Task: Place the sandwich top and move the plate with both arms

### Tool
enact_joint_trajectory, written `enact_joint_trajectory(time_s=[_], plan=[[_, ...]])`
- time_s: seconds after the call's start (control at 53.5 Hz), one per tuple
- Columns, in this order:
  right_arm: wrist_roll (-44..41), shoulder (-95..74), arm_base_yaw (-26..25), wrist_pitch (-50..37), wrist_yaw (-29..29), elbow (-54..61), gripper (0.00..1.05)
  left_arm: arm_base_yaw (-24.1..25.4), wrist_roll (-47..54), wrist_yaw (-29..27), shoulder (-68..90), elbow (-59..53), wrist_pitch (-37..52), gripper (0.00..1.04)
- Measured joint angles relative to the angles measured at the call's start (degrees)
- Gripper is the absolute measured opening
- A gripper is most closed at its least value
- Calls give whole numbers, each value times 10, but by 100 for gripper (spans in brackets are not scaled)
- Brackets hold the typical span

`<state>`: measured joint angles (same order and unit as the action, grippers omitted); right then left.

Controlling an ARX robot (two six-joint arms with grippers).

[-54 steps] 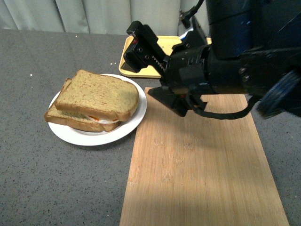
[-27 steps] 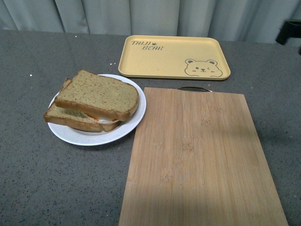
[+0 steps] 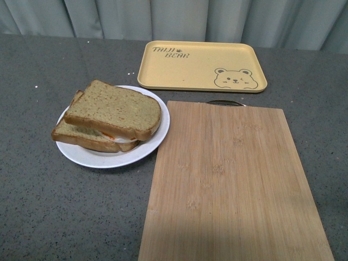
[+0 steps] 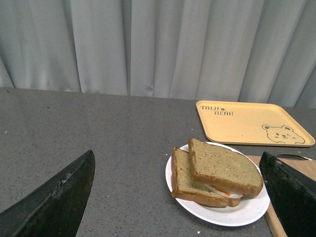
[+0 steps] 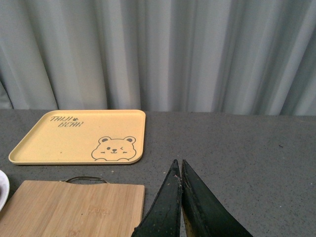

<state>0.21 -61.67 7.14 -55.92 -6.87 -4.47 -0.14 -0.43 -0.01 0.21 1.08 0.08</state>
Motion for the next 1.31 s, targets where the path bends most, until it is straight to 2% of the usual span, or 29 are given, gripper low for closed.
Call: enact_joint_trajectory(time_s=[0.187, 0.262, 0.374, 0.953, 1.308], plan=[[0, 87, -19, 64, 19, 21, 1, 0, 0, 0, 0, 0, 0, 98], [0, 123, -48, 93, 60, 28, 1, 0, 0, 0, 0, 0, 0, 98], [0, 169, -68, 132, 65, 35, 1, 0, 0, 0, 0, 0, 0, 98], [0, 392, -70, 334, 68, 42, 1, 0, 0, 0, 0, 0, 0, 98], [0, 473, -70, 413, 68, 42, 1, 0, 0, 0, 0, 0, 0, 98]])
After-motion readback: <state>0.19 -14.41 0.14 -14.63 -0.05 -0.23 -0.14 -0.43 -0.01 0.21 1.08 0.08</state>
